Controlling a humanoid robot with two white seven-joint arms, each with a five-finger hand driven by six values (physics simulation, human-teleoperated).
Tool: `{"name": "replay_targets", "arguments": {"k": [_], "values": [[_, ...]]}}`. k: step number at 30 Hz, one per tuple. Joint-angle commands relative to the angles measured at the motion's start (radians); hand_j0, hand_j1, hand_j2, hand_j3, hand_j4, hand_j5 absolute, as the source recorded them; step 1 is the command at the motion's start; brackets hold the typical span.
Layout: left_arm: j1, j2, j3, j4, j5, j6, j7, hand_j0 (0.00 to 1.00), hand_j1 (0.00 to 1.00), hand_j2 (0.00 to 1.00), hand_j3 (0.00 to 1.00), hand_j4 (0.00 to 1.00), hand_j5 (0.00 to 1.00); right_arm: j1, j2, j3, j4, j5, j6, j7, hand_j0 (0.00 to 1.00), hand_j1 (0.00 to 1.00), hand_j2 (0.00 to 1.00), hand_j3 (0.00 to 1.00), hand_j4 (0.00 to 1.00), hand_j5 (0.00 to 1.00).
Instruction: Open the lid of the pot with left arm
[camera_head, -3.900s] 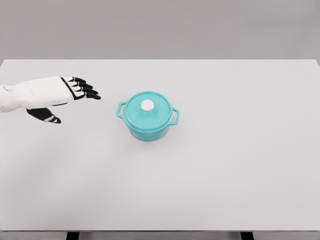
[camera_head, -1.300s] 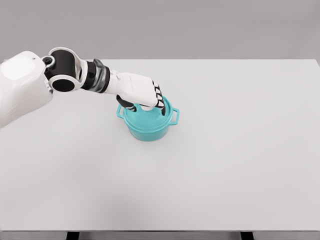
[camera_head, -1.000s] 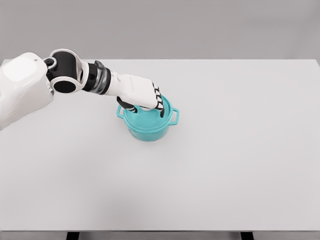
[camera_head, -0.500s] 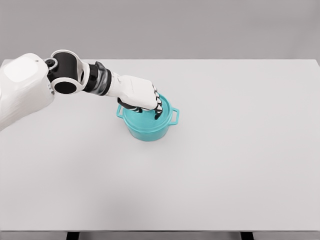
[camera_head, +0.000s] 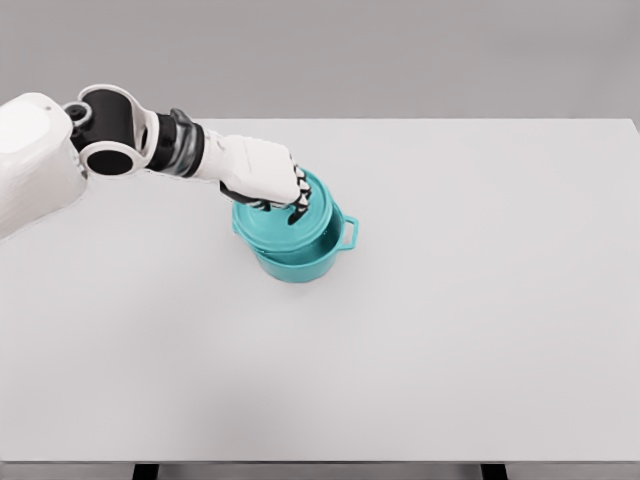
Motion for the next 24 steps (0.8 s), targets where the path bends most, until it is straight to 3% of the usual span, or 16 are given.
{"name": "replay_targets", "arguments": {"k": [1, 15, 24], "values": [[-0.002, 0.03, 0.004, -0.002, 0.004, 0.002, 0.0, 0.49, 0.49, 0.49, 0.49, 0.49, 0.49, 0.0, 0.0, 0.0, 0.0, 0.0, 0.0, 0.0, 1.0, 1.0, 1.0, 1.0, 1.0, 1.0], [-0.017, 0.223, 0.012, 0.0, -0.002, 0.002, 0.0, 0.49, 0.49, 0.49, 0.49, 0.49, 0.49, 0.0, 0.0, 0.0, 0.0, 0.0, 0.0, 0.0, 1.0, 1.0, 1.0, 1.0, 1.0, 1.0], [0.014, 0.24, 0.031, 0.0, -0.002, 0.002, 0.0, 0.51, 0.51, 0.51, 0.51, 0.51, 0.51, 0.0, 0.0, 0.0, 0.0, 0.0, 0.0, 0.0, 1.0, 1.0, 1.0, 1.0, 1.0, 1.0]]}}
